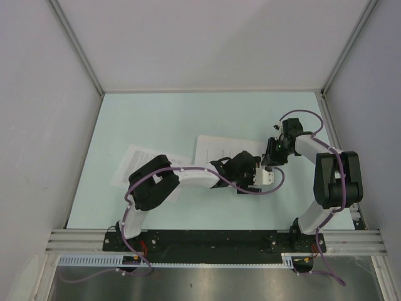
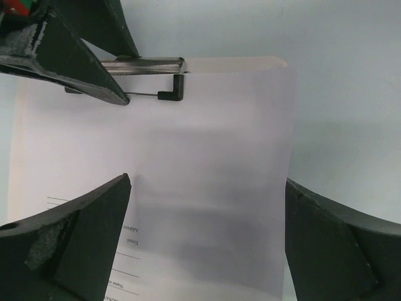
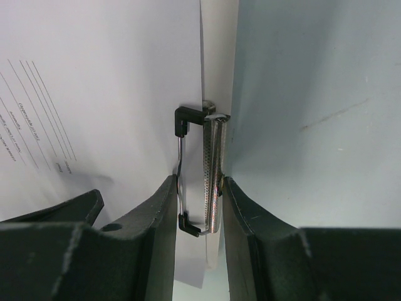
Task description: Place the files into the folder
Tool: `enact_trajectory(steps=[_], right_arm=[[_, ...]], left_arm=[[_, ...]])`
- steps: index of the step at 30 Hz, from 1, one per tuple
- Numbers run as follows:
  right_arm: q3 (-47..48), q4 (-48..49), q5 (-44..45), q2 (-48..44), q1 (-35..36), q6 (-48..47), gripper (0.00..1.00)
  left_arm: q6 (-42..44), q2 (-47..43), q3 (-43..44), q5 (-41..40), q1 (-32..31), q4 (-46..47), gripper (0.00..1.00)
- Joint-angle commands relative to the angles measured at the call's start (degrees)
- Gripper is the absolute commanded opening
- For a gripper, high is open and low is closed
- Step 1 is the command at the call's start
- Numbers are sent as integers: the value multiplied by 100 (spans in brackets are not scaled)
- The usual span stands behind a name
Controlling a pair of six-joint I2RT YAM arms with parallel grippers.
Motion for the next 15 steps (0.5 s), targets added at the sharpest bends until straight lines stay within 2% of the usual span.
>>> enact_trajectory(steps=[1, 5, 15], right_arm=[[190, -28, -218, -38, 45, -73, 0], [190, -54, -209, -82, 27, -90, 0], [242, -72, -165, -12, 80, -134, 0]], left_arm=[[364, 142, -238, -464, 32, -447, 100], [426, 134, -229, -262, 93, -526, 97], [356, 274, -159, -121, 93, -684, 99]])
